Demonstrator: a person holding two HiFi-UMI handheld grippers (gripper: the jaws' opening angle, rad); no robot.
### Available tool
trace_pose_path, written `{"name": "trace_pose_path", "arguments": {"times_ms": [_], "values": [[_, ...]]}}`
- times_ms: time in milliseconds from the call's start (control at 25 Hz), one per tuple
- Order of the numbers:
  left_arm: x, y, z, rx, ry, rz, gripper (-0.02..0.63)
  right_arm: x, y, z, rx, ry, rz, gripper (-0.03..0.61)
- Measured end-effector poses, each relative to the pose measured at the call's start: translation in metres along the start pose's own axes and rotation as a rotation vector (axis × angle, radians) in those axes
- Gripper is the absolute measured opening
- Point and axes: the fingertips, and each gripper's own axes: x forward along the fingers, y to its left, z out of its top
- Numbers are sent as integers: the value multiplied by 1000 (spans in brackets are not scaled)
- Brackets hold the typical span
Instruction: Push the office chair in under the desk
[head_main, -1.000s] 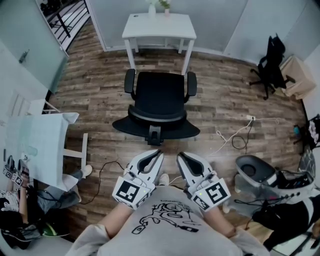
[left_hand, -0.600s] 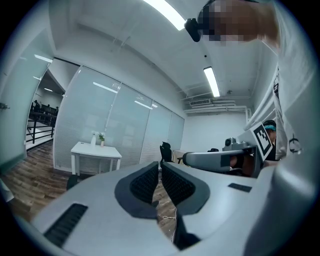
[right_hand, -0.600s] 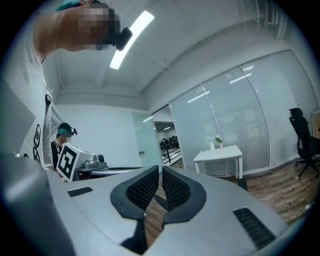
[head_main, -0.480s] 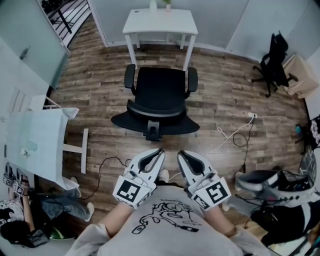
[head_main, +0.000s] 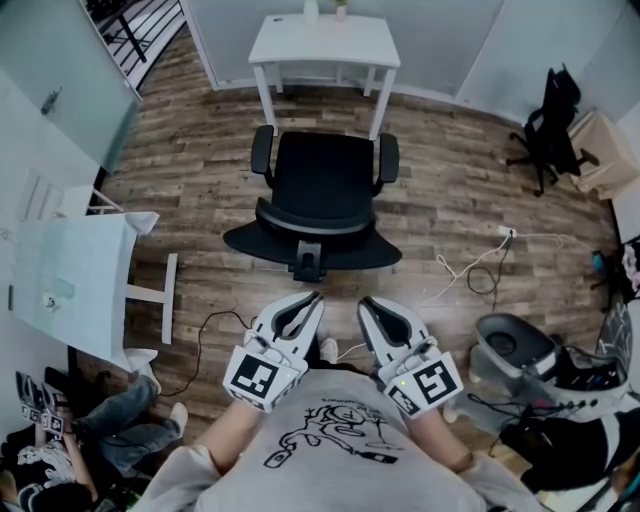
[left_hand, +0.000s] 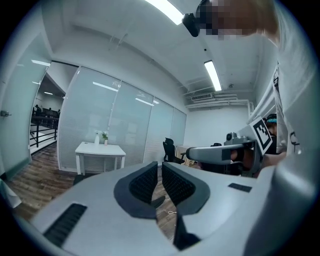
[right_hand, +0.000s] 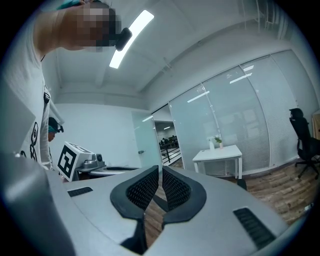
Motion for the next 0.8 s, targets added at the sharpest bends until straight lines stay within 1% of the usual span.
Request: {"name": "trace_pose_path", "arguments": {"times_ms": [80, 240, 320, 480, 600, 680, 720, 800], "values": [[1, 4, -1, 4, 0, -4, 25, 3, -2, -2, -10, 4, -5, 46], [5, 18, -9, 40, 21, -4, 26, 13, -10, -10, -7, 8, -7, 46], [10, 27, -16, 36, 37, -13, 28, 21, -17, -15, -11, 16, -11, 46], [19, 46, -31, 44, 84, -39, 65, 37, -28, -23, -32, 34, -11, 46], [27, 62, -46, 100, 126, -52, 91, 50, -38, -34, -49, 53, -13, 48], [33, 75, -59, 159, 157, -52, 100, 59, -44, -44, -97, 74, -13, 48], [35, 82, -68, 189, 183, -53, 103, 63, -47, -51, -129, 89, -11, 51], [38, 94, -93, 249, 263, -63, 114, 71, -50, -67, -192, 133, 1, 66]]}}
